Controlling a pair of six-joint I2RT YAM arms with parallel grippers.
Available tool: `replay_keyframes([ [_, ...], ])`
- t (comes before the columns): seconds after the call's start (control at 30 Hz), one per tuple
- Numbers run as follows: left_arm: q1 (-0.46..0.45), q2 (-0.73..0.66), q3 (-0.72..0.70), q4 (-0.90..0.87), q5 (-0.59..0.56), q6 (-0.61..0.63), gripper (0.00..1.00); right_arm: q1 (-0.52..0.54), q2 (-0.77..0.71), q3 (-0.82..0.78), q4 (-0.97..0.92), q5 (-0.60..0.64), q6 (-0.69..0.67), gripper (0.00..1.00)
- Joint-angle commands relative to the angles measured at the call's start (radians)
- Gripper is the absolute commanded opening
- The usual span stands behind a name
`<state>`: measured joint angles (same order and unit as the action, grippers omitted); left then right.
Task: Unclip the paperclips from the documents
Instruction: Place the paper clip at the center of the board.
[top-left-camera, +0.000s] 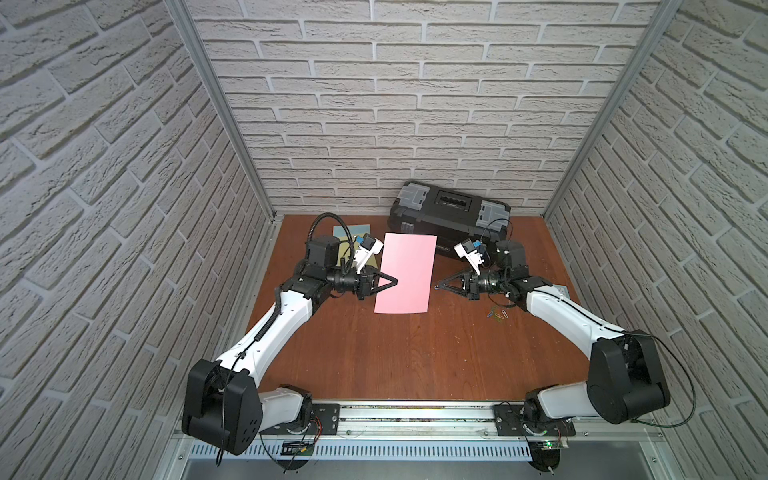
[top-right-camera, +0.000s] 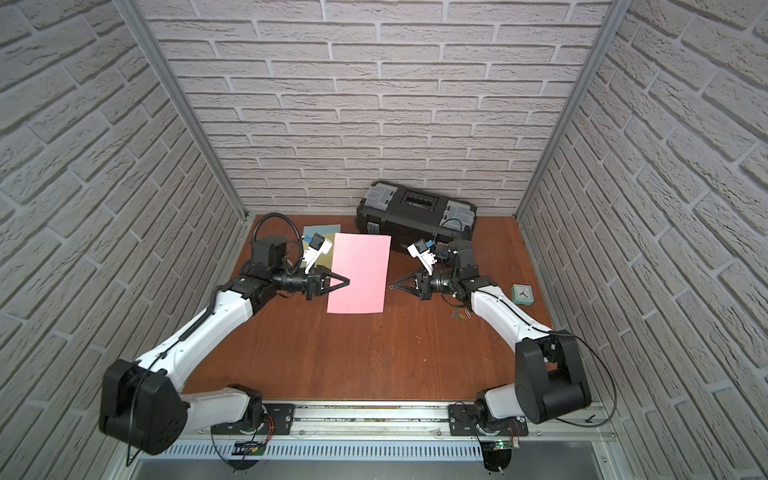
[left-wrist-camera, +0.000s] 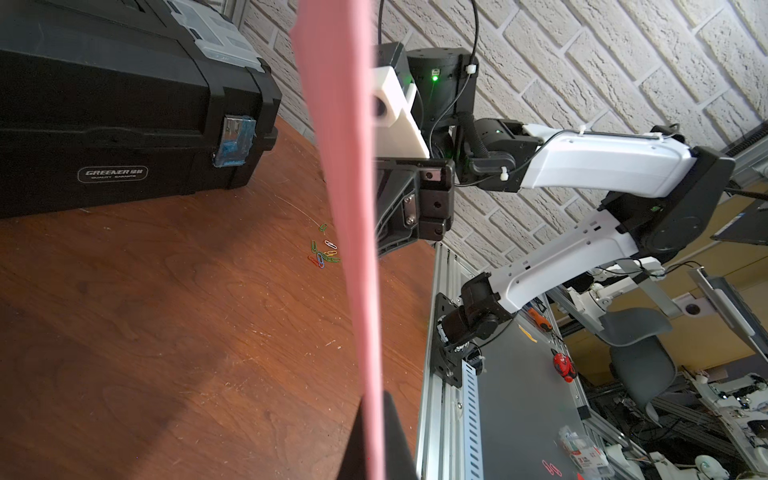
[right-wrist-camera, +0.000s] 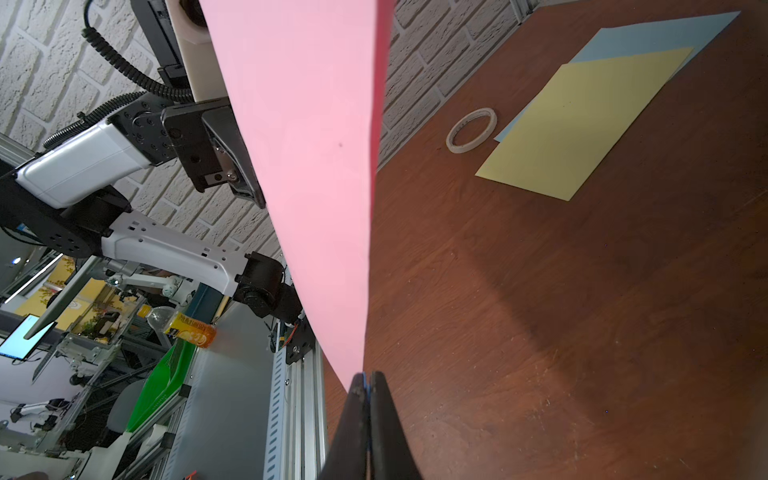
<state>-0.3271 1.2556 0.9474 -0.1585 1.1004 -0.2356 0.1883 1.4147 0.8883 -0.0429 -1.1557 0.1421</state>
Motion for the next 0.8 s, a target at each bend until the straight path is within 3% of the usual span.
replay_keyframes([
  [0.0,0.005,-0.019,0.031,0.007,0.009,0.026,0.0,-0.003,-0.034,0.004,0.001,0.017,-0.011,0.06],
  [0.2,0.007,-0.018,0.034,-0.003,-0.003,0.034,0.0,-0.042,-0.056,-0.031,-0.067,0.197,0.018,0.06],
  [0.53,0.008,-0.01,0.033,-0.003,-0.055,0.038,0.0,-0.236,-0.114,-0.232,-0.153,0.595,0.217,0.03],
  [0.77,0.01,-0.004,0.025,0.002,-0.084,0.04,0.0,-0.303,-0.104,-0.276,-0.192,0.676,0.257,0.03],
])
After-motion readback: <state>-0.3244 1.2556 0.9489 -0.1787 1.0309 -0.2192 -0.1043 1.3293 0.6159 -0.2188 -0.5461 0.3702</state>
